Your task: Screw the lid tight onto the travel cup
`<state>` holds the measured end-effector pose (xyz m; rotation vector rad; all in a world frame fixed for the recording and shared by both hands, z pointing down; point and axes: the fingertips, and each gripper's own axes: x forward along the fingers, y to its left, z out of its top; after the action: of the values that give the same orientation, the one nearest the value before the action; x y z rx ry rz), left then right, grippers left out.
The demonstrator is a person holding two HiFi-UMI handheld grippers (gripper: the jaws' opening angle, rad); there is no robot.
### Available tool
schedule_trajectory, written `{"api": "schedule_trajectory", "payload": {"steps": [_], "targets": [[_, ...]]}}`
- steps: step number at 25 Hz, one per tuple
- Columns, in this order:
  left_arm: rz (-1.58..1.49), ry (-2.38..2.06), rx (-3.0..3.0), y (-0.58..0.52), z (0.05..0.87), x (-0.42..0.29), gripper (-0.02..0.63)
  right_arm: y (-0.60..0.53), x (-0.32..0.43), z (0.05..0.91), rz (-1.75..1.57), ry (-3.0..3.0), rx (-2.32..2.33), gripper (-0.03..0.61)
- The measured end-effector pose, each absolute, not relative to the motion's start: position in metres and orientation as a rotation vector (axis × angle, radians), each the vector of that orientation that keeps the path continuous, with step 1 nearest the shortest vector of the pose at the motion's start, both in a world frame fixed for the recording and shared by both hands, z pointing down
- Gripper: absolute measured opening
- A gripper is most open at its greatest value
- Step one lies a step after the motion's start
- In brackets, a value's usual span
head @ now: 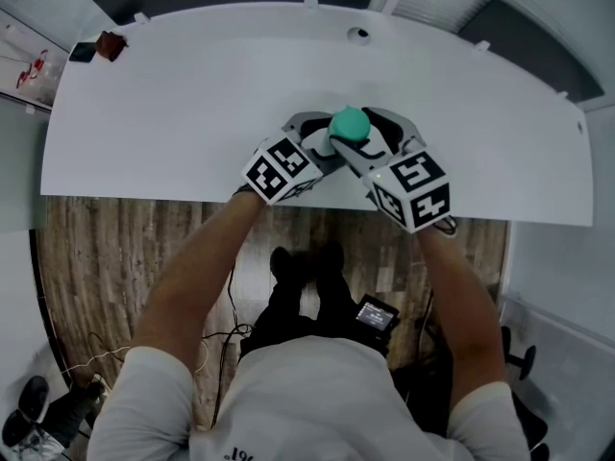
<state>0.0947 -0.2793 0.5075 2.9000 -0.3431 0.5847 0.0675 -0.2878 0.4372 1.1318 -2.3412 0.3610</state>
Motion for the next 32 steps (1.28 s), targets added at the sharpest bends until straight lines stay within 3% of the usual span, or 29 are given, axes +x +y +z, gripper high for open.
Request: {"api": "schedule_trajectory", "payload": {"steps": [12, 22, 32], "targets": [[0.563, -0.813, 2.728, -0.285, 0.509, 0.091, 0.324, -0.287, 0.07, 0.437, 0.35, -2.215, 1.435, 0.295], [0.772, -0.175, 2.989, -0.272, 0.507, 0.091, 0.324, -0.278, 0.061, 0.436, 0.264, -2.412, 1.036, 0.295], [0.647, -0.508, 2.922, -0.277, 0.504, 0.097, 0.324, -0.281, 0.069, 0.436, 0.277, -2.318, 1.23, 0.295]]}}
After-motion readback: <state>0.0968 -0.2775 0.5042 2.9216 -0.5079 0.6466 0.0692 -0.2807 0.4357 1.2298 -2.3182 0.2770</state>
